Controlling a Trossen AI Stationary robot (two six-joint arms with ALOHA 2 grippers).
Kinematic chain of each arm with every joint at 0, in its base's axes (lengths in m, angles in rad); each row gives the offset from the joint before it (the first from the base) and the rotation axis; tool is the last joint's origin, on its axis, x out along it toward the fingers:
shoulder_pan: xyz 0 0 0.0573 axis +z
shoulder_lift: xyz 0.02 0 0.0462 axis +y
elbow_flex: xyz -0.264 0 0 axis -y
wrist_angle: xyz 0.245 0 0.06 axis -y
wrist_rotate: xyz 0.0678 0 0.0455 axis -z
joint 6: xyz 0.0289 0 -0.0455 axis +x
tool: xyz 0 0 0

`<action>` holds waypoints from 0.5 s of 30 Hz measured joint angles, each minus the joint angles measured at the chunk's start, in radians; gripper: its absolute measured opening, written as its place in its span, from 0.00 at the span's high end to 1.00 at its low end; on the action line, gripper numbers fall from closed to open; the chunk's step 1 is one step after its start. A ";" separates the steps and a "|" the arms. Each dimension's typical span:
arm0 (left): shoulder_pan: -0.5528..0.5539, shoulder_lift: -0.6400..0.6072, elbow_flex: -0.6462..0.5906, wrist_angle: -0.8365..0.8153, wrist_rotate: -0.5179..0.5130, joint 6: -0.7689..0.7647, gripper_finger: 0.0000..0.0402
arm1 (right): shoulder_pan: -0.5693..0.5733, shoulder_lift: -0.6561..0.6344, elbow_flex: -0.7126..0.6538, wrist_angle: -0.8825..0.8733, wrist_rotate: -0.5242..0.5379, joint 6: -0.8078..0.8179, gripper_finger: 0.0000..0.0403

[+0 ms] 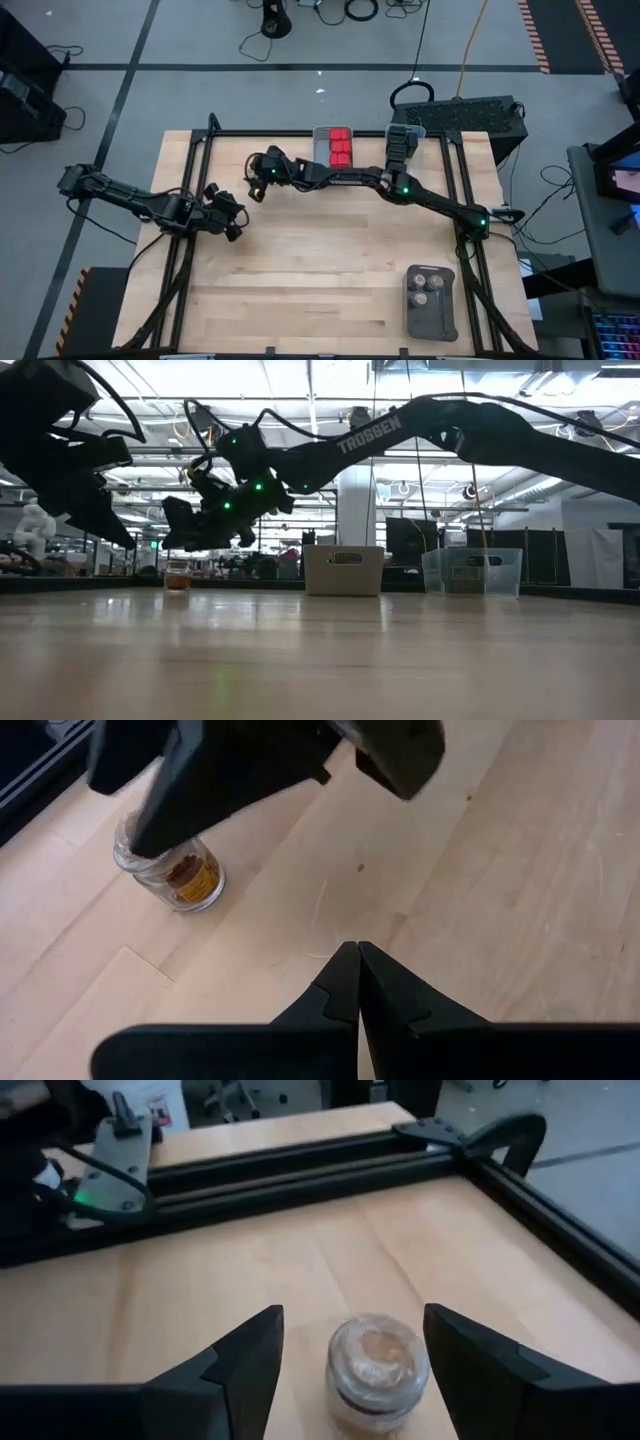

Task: Sort spices by type
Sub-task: Put the brown seasoning bottle into the black bin

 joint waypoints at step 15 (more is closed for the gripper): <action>0.000 0.000 0.000 0.001 0.043 -0.006 0.98 | -0.006 0.000 0.000 -0.021 0.052 -0.096 0.46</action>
